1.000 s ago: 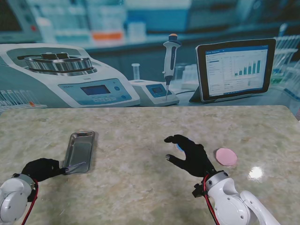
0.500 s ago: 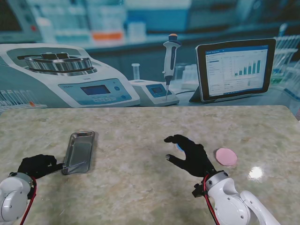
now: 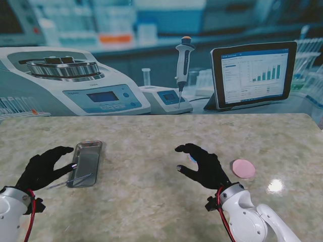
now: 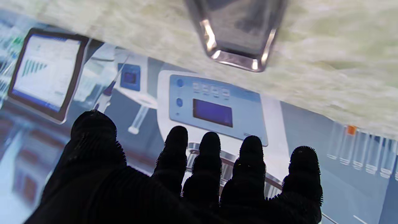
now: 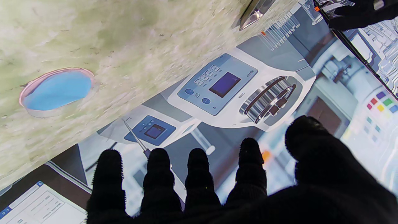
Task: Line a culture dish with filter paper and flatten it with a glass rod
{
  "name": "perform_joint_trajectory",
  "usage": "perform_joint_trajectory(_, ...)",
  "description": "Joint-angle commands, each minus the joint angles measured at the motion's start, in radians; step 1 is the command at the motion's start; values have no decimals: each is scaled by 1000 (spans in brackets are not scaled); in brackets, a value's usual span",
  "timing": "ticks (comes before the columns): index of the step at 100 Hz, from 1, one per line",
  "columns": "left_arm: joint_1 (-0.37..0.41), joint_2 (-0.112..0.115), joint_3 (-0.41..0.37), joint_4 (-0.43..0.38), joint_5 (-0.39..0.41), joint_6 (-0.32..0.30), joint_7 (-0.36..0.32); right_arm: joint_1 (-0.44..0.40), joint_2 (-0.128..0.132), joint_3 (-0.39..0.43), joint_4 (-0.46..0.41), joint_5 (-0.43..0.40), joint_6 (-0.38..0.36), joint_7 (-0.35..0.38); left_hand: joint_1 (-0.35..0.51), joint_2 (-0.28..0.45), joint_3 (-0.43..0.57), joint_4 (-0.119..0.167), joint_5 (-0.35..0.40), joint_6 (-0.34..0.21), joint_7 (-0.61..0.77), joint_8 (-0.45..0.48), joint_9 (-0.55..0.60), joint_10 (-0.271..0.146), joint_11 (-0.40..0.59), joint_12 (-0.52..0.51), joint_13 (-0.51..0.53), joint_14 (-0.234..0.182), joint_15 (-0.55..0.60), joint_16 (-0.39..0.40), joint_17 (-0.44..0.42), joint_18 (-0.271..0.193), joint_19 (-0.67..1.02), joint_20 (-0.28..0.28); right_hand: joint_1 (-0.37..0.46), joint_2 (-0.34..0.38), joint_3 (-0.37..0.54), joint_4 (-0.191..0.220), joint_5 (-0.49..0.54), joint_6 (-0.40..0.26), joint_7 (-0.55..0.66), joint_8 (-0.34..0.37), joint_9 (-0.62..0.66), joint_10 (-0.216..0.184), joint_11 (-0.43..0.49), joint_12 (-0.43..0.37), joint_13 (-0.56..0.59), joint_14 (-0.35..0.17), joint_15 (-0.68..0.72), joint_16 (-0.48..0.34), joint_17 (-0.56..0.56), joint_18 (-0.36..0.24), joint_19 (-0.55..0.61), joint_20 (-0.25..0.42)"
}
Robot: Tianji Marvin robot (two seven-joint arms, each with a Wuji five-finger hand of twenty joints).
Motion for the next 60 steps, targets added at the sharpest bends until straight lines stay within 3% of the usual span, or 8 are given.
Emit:
perform_joint_trajectory(1,19,-9,17,-38,-30,10,1,-1,-8,-10,1,6,5,-3,19,37,-16,27,-33,-13,-62,-34,-53,-22,-22,-22,-54,-34,-49,-24,-23,-33,-94,13,-10,31,-10,18,-48,-8,-28,3,-23,-42,-11,-5,-25,-35,-33,-8,-18,-26,-2,-3)
perform_joint_trajectory(26,38,-19,102,-100,-112,6,39,11,-11,-40,4,19,7,-12,22,44,-16,28,-41,-25,-106,-60,-89,-36,-70,-45,-109,-62,-75,-35,-45,-63,-188,47,-12,35,-18,21,-57,12,-63,-37,-23,-44,-28,-28,-36,-37,-46,-19,-24,-26,-26,-19)
perform_joint_trajectory(37,41,-24,142,-117,-138,-5,67,16,-12,-52,6,23,4,-18,24,47,-18,27,-49,-24,-108,-60,-98,-40,-85,-46,-132,-87,-81,-39,-56,-101,-200,46,-12,36,-21,20,-59,15,-63,-49,-22,-43,-41,-43,-44,-46,-59,-29,-27,-29,-57,-39)
perform_joint_trajectory(51,50,-31,190,-137,-162,-16,108,18,-14,-69,10,31,-9,-25,20,54,-21,27,-79,-42,-126,-70,-123,-51,-167,-66,-182,-115,-94,-66,-54,-130,-261,-14,-14,39,-26,15,-72,13,-56,-67,-23,-51,-66,-65,-62,-67,-88,-57,-26,-46,-133,-96)
perform_joint_trajectory(54,52,-33,200,-139,-167,-18,119,18,-14,-72,11,32,-12,-25,20,56,-21,27,-84,-46,-127,-71,-125,-82,-174,-62,-187,-118,-96,-71,-52,-133,-271,-32,-14,40,-27,15,-75,12,-55,-69,-23,-52,-72,-68,-66,-72,-92,-61,-26,-49,-145,-105)
perform_joint_trajectory(60,58,-37,219,-143,-176,-23,137,17,-13,-77,11,35,-20,-24,17,59,-23,27,-96,-51,-131,-75,-135,-91,-201,-57,-184,-122,-111,-113,-45,-138,-290,-80,-13,42,-28,14,-81,11,-58,-76,-23,-56,-90,-77,-73,-80,-108,-75,-26,-59,-175,-128)
